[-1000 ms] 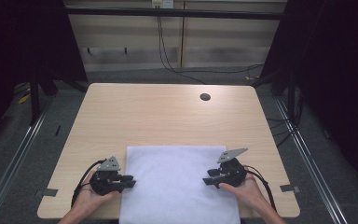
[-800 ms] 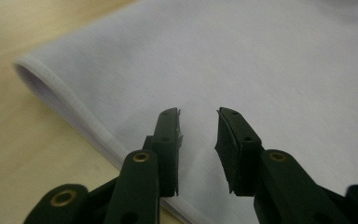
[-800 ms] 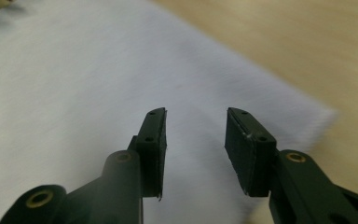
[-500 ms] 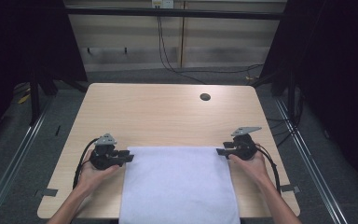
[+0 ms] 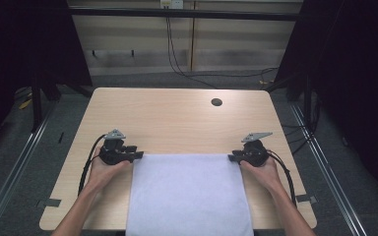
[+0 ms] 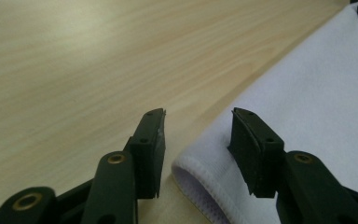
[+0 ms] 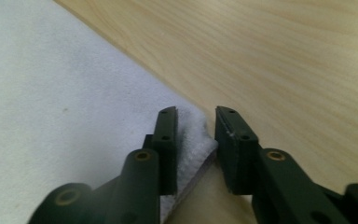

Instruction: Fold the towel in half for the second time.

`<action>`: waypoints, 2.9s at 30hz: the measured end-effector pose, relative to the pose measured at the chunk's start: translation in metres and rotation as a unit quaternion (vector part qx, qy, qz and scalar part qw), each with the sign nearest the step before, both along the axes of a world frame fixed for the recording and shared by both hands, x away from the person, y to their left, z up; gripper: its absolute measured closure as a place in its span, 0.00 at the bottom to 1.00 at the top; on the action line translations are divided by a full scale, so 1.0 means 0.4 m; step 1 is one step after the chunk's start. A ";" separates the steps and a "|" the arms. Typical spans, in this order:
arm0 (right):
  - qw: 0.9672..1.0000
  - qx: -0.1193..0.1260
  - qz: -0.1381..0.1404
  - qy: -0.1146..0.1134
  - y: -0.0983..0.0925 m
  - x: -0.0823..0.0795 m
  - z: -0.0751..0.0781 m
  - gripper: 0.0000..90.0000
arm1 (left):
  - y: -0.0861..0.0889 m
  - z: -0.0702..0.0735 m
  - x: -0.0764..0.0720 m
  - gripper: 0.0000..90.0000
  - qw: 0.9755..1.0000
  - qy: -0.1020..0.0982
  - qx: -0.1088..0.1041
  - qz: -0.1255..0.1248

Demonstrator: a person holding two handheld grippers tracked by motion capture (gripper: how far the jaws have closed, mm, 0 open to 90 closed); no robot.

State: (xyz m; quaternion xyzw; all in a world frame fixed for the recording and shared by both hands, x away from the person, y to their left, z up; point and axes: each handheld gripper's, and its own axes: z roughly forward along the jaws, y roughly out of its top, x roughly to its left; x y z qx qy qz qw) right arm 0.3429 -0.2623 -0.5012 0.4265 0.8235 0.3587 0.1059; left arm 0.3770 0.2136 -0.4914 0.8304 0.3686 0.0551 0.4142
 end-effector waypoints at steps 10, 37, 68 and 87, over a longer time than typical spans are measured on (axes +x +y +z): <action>1.000 0.019 -0.003 0.018 -0.004 -0.007 -0.001 0.93 | -0.008 -0.024 -0.005 0.56 0.999 -0.006 0.040 -0.009; 0.996 0.088 -0.006 -0.027 -0.020 0.023 0.108 0.95 | 0.034 0.070 0.025 0.94 0.999 -0.025 -0.039 -0.016; 0.990 0.101 -0.007 -0.098 -0.035 0.157 0.310 0.96 | 0.026 0.264 0.116 0.95 0.992 -0.101 -0.076 0.027; 0.986 0.106 0.039 -0.121 -0.039 -0.055 0.297 0.96 | 0.072 0.263 -0.064 0.95 0.987 -0.105 -0.119 -0.010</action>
